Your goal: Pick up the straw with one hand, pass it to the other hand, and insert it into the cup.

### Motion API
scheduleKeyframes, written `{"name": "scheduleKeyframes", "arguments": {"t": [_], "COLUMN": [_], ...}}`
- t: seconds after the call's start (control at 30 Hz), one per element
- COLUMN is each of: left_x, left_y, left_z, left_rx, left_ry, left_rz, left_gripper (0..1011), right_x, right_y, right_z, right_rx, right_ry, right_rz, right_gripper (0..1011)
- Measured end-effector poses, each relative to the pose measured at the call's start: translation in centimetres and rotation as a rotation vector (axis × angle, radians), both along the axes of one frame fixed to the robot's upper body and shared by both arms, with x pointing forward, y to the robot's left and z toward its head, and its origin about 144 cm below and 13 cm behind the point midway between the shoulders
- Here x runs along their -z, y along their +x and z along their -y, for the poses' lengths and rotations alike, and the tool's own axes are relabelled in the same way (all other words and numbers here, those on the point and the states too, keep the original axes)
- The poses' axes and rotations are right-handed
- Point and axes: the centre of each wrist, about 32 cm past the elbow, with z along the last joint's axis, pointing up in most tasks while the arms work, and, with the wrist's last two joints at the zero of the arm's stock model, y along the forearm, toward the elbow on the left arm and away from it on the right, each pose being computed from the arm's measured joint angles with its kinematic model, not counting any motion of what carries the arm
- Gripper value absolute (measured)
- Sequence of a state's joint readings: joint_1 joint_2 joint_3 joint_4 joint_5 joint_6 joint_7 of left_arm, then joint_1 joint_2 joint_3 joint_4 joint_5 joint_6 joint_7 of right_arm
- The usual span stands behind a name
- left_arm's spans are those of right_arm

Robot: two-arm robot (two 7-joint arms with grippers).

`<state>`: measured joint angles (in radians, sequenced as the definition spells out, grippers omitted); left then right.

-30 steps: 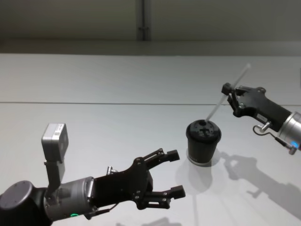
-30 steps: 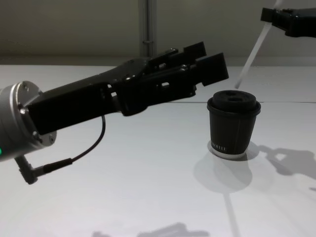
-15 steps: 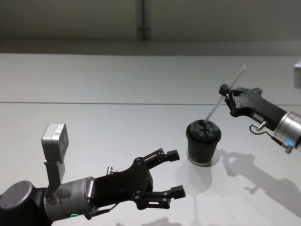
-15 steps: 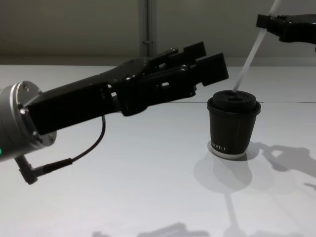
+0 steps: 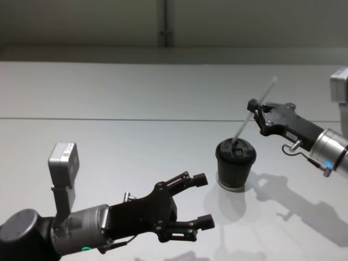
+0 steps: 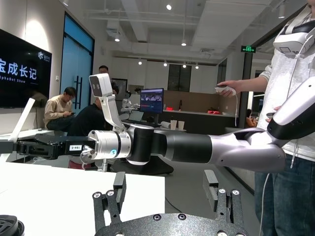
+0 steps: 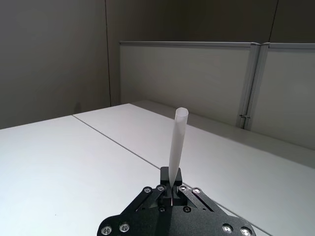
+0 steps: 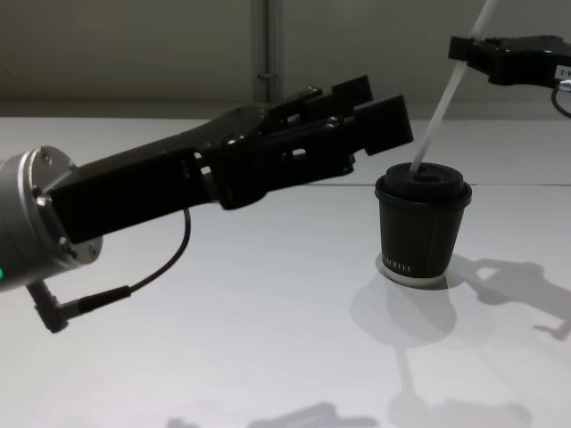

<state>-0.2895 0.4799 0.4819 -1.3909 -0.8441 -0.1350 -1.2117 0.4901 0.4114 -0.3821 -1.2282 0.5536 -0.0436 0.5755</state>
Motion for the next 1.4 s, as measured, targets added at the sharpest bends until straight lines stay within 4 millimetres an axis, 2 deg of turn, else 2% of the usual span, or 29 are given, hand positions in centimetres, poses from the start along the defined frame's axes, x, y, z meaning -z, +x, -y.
{"name": "scheduleKeyframes", "arguments": {"t": [1.4], "left_x": [0.0], "left_y": [0.0], "left_z": [0.0], "left_rx": [0.0], "left_ry": [0.0], "left_rz": [0.0], "left_gripper": [1001], "right_x": [1.3], "right_y": [0.2], "right_z": [-0.6], "right_rx": [-0.011], "right_ry": [-0.04], "right_rz": [-0.077], "right_gripper": [12]}}
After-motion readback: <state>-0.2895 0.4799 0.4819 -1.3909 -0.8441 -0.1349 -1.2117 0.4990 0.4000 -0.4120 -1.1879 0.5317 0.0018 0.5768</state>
